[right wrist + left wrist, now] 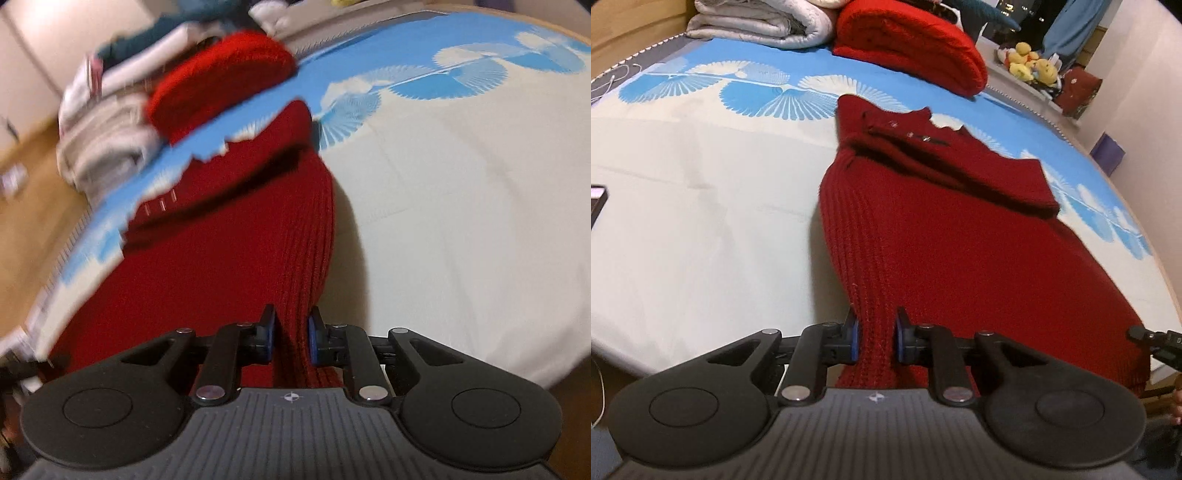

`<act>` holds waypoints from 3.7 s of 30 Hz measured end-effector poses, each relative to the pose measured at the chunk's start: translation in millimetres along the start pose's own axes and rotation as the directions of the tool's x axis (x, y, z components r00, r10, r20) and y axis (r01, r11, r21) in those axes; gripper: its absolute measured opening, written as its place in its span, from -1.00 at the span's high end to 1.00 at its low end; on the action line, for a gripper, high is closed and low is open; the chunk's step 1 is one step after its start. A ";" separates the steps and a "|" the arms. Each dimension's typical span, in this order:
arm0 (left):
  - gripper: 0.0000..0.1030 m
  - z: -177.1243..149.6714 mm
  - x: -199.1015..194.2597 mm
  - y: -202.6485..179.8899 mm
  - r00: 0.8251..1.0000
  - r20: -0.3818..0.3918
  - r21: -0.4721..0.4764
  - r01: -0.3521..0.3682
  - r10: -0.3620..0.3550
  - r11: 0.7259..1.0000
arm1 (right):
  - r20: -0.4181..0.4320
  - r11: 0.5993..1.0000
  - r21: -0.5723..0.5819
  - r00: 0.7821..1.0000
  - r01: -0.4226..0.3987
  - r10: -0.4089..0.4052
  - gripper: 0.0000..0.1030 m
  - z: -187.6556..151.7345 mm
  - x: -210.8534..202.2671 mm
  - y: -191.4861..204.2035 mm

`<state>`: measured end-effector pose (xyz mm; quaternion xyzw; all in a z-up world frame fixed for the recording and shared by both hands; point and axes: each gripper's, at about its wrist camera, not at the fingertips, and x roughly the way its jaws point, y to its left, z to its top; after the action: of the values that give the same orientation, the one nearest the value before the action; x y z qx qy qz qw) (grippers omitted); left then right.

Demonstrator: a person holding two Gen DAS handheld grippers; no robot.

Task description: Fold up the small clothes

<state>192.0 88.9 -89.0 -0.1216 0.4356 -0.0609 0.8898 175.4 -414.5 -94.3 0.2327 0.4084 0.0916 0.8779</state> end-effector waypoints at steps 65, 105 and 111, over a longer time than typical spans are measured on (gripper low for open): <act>0.74 123.9 110.8 141.9 0.968 -0.127 -0.643 0.086 -0.217 0.761 | 0.058 0.945 0.328 0.998 -0.009 -0.010 0.75 138.6 100.7 2.7; -0.61 192.9 149.3 81.8 0.994 -0.038 -0.349 -0.110 0.103 0.931 | 0.110 0.977 -0.031 0.972 0.213 -0.208 -0.28 128.3 164.4 56.3; -0.56 200.3 173.1 122.3 0.976 -0.094 -0.486 -0.215 0.194 0.847 | 0.137 0.984 0.002 0.975 0.177 -0.176 -0.28 136.9 162.3 75.7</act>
<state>456.6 202.3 -135.2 -0.2964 0.4651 0.1452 0.8214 387.0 -337.0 -90.7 0.1967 0.3658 -0.0008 0.9096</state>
